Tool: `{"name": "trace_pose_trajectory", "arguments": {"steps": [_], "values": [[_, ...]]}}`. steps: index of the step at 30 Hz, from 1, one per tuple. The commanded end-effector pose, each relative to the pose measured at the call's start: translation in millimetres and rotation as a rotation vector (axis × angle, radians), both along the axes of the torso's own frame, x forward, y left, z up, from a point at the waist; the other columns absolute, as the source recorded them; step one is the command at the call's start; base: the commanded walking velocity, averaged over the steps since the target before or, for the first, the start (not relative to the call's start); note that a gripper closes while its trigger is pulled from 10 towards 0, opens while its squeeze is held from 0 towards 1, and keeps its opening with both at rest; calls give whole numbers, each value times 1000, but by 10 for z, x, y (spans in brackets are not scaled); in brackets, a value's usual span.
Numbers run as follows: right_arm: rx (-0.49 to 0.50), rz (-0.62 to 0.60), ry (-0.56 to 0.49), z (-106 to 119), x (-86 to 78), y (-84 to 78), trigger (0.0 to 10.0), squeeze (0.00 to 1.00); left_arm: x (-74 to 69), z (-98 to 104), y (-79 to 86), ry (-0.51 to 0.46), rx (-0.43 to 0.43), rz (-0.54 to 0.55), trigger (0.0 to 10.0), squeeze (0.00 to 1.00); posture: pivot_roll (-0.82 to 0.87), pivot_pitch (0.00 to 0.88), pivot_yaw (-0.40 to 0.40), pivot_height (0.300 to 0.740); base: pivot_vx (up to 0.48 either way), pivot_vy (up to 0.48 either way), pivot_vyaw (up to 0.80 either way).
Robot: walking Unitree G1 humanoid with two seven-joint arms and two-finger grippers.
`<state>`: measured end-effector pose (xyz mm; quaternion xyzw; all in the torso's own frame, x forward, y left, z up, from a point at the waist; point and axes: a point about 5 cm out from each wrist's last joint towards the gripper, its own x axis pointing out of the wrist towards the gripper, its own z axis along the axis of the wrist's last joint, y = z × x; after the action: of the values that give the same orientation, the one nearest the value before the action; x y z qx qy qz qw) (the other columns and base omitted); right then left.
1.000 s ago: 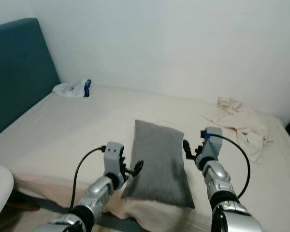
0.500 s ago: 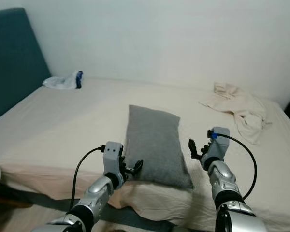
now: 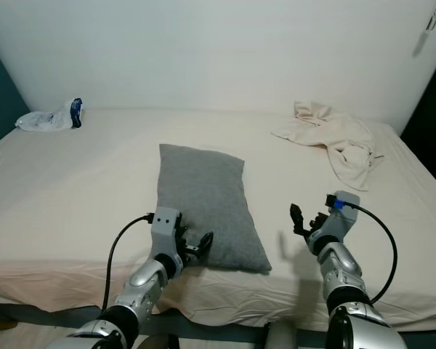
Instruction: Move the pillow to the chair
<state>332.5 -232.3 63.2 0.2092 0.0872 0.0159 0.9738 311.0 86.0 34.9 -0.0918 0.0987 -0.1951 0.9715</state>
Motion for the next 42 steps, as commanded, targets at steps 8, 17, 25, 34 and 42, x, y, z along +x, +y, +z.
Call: {"name": "trace_pose_trajectory", "arguments": {"steps": [8,17,25,34,42], "values": [[165,88,33,-205,-67,371,10000,0,-80,-32,144,-34,25,-30,10000,0,35,81,74,490,0,0,0],[148,127,126,-283,-57,594,10000,0,-175,-8,274,-72,29,-20,10000,0,113,137,99,490,0,0,0],[273,318,85,-216,-19,1016,10000,0,-318,42,349,-92,30,-16,10000,0,141,187,119,490,0,0,0],[384,498,65,-154,-35,1289,10000,0,-394,39,283,-64,20,-25,10000,0,120,190,108,490,0,0,0],[318,426,97,-167,-2,1184,0,0,-325,75,197,-54,-4,-24,10000,0,78,154,87,490,0,0,0]]}}
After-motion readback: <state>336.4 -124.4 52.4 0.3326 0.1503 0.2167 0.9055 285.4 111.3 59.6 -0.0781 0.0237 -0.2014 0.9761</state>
